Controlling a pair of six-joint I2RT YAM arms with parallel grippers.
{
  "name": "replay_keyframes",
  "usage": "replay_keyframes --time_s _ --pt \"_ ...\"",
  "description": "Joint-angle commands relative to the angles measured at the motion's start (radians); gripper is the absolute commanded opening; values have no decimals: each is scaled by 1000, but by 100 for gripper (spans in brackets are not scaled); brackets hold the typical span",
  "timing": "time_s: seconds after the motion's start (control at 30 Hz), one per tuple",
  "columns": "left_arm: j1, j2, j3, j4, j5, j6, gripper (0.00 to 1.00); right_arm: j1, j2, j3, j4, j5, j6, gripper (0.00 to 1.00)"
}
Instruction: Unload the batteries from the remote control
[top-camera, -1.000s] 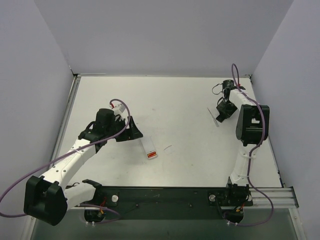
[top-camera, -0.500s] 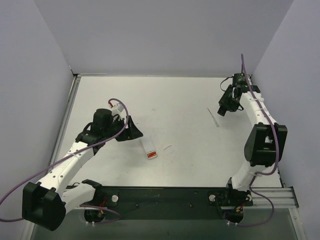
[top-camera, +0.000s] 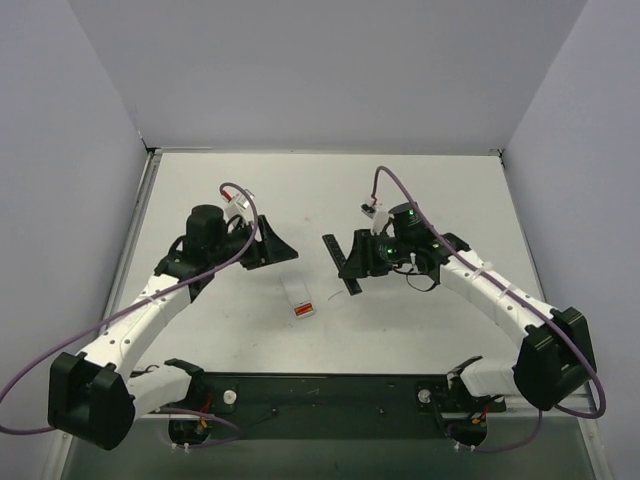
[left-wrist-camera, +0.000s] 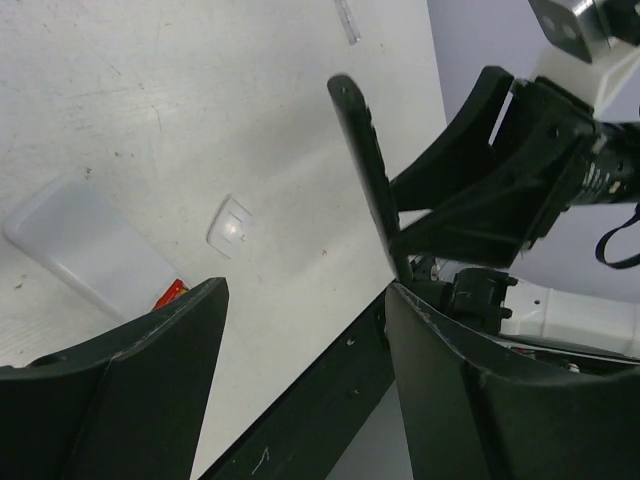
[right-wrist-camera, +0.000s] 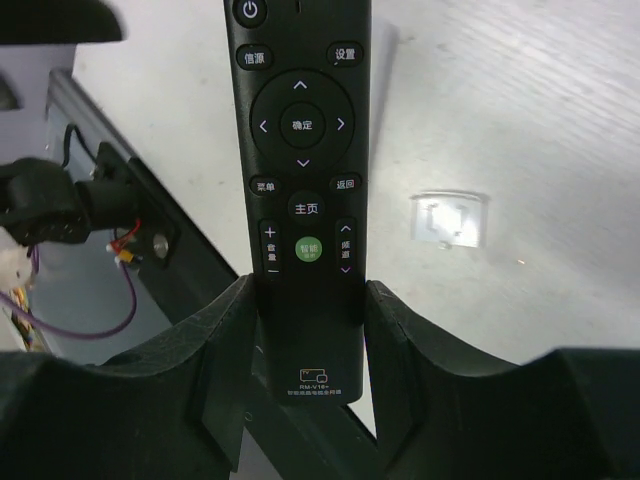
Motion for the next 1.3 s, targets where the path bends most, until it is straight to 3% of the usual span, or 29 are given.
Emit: replay_keyframes --time_s 0.0,0.37,0.5,0.63,0.73,0.77,0.87,0.93,1.03,1.27 --pt "-17 33 41 124 45 -78 74 122 -43 13 97 6 4 9" --pt "-67 98 18 155 -1 -106 73 286 -11 47 94 152 27 9" --pt "-80 125 11 131 -33 -101 67 321 1 53 87 201 33 9" --pt "-83 156 4 118 -38 -104 57 340 4 56 76 242 30 9" --pt "-84 167 -2 126 -38 -116 41 361 15 71 39 300 20 9" --pt "-86 168 -5 128 -38 -118 26 367 16 73 33 316 15 10" --pt "-86 173 -9 125 -45 -129 11 387 21 76 16 380 19 14" --pt "-86 178 -12 123 -53 -141 1 401 26 84 -5 426 26 26" --pt "-84 190 -10 105 -65 -156 0 461 23 94 -37 567 17 45" --pt "-84 211 13 69 -99 -168 0 662 24 101 -65 1029 -48 55"
